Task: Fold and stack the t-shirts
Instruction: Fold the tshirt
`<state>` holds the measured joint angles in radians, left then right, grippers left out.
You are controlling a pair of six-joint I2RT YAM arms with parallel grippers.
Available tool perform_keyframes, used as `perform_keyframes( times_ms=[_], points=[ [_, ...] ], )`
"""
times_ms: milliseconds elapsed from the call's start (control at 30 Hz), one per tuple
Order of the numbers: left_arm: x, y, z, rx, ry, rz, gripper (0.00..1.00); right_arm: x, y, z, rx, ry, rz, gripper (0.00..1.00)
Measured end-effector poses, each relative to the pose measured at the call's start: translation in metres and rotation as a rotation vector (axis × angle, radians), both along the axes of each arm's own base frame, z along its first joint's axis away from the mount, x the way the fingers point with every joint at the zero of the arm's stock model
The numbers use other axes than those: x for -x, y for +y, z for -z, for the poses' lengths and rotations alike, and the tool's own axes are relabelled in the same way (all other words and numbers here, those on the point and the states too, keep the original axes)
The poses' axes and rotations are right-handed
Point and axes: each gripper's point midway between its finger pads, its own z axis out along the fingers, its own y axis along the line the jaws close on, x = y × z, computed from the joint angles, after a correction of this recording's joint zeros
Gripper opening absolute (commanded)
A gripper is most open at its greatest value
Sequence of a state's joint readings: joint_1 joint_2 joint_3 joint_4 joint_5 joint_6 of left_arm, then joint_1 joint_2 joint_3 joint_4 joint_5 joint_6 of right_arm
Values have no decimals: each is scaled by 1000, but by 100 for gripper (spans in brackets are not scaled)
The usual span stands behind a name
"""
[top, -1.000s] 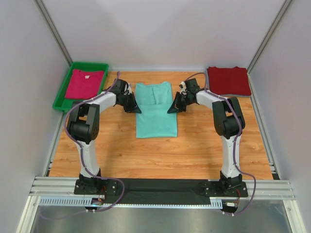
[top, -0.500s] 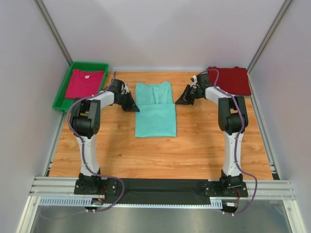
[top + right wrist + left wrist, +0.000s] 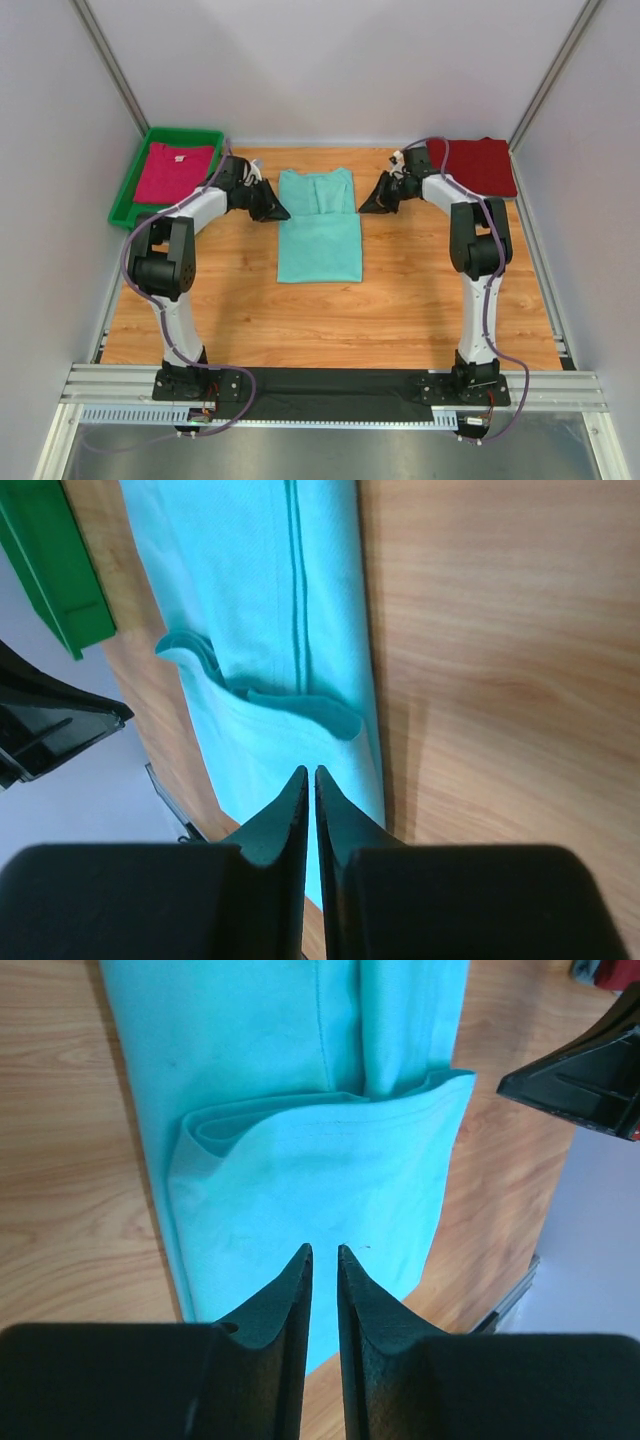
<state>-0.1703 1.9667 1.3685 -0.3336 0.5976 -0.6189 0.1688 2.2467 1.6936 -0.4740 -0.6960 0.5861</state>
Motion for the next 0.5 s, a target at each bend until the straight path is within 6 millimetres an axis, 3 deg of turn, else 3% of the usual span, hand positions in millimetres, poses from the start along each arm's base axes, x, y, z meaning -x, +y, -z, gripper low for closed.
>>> perform_keyframes(
  times_ms=[67, 167, 367, 500],
  points=[
    [3, -4, -6, 18, -16, 8, 23, 7, 6, -3, -7, 0, -17, 8],
    [18, -12, 8, 33, 23, 18, 17, 20, 17, 3, -17, 11, -48, 8],
    [82, -19, 60, -27, 209, 45, 17, 63, 24, 40, -13, 122, -86, 8],
    [121, -22, 63, -40, 253, 68, 17, 88, 21, 41, -24, 146, -112, 8]
  ],
)
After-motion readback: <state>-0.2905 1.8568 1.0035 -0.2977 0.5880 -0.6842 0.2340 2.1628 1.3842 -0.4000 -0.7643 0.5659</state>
